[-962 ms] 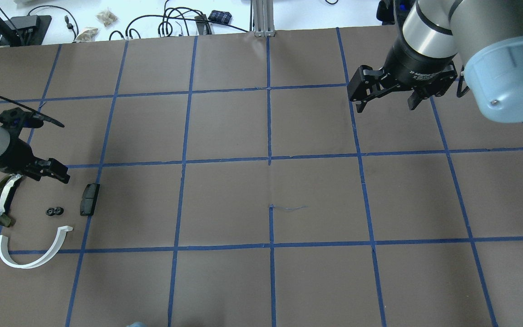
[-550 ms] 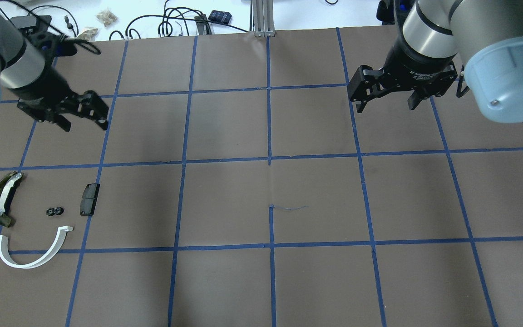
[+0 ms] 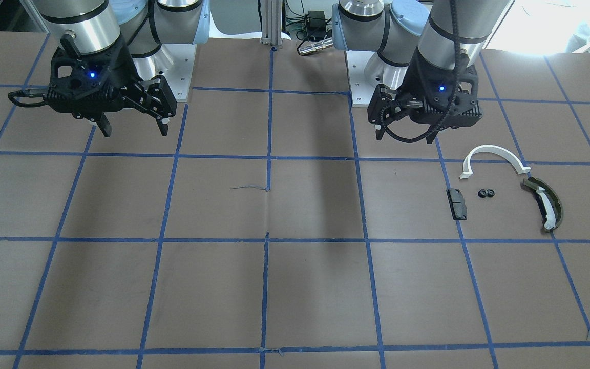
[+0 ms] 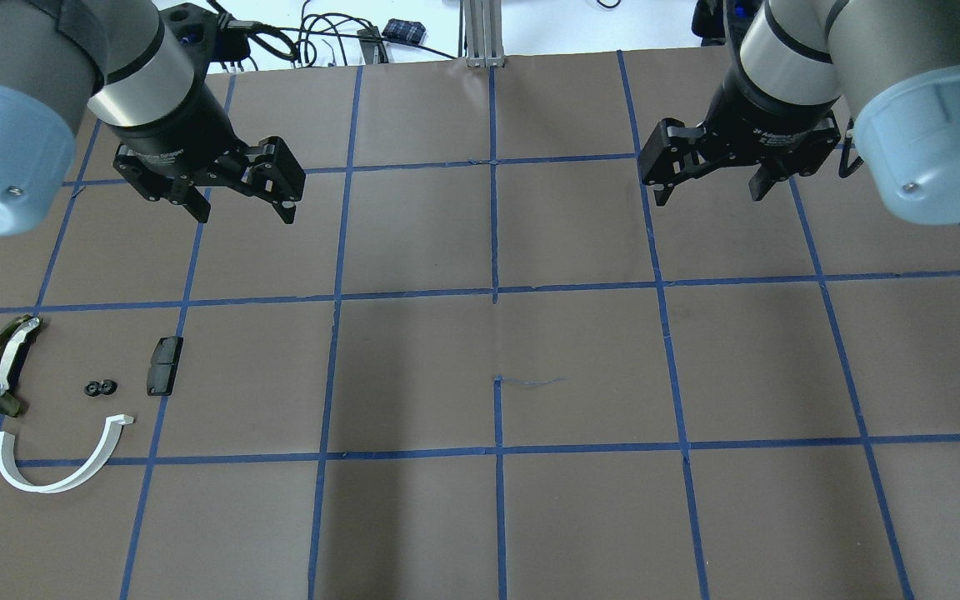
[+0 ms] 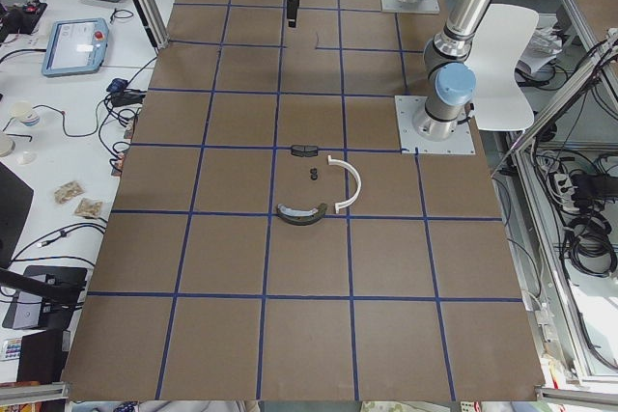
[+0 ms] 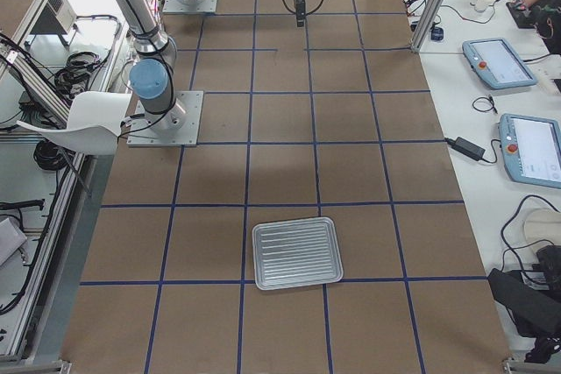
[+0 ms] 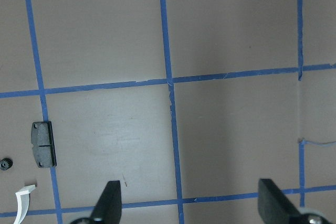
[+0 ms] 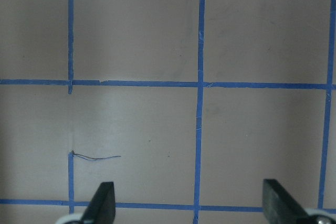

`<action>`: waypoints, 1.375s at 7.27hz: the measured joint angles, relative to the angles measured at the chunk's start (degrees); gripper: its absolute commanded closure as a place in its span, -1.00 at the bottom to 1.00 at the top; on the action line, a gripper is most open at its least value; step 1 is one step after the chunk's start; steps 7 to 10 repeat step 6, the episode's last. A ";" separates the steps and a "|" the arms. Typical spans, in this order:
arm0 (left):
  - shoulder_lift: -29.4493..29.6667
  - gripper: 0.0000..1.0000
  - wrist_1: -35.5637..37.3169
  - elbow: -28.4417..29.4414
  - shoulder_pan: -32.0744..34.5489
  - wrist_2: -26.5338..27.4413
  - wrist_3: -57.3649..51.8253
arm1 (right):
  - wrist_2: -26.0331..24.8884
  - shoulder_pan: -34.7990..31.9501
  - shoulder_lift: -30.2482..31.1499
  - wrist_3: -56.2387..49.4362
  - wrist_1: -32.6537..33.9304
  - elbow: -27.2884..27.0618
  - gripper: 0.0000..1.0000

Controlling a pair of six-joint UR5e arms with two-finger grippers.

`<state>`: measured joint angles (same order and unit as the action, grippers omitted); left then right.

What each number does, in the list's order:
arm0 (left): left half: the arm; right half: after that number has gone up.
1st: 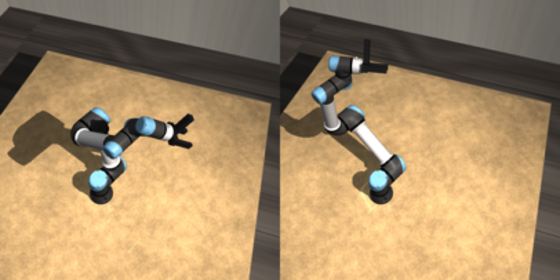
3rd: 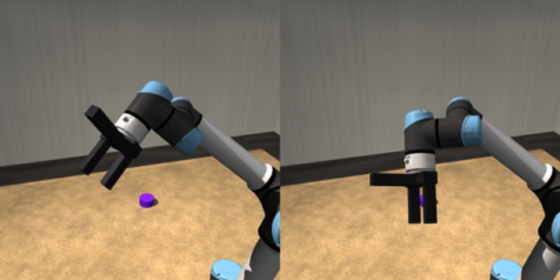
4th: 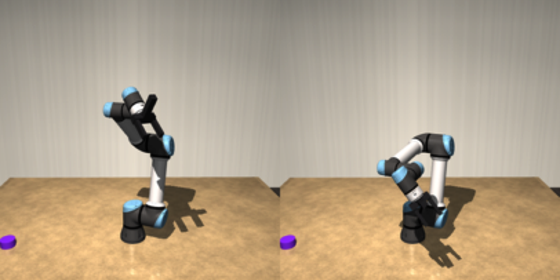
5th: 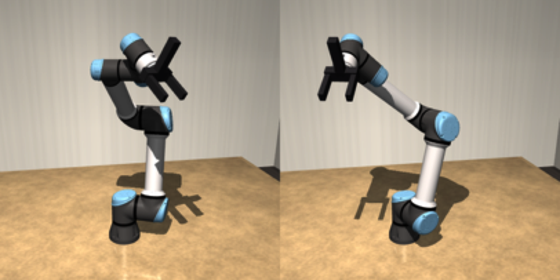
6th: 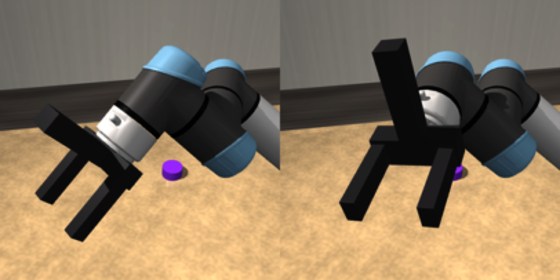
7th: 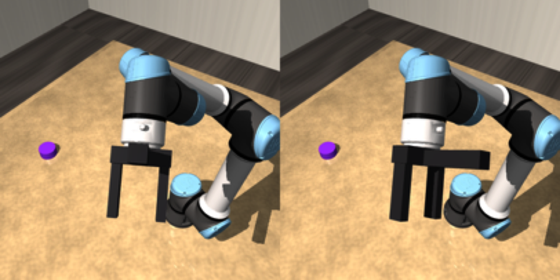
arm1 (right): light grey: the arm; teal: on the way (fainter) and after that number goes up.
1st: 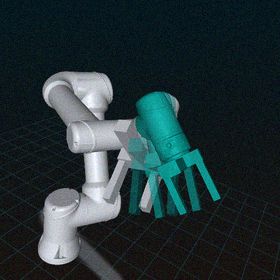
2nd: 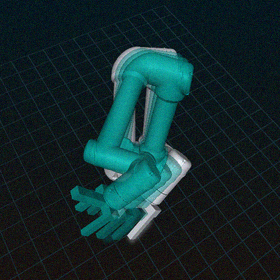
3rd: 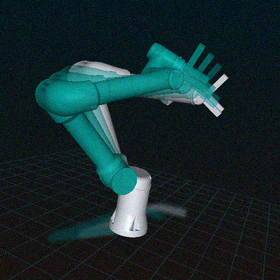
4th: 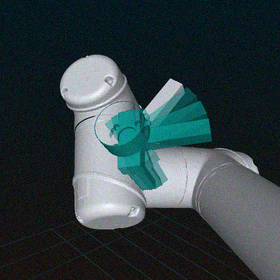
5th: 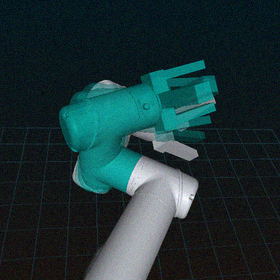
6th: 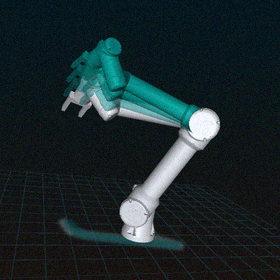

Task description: Place bearing gear from tray to pile

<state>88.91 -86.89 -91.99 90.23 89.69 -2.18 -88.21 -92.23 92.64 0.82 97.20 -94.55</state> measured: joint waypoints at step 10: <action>-1.37 -0.90 -5.60 2.80 -2.00 2.13 1.65 | 0.05 -0.05 0.00 -0.03 -0.01 0.31 -1.00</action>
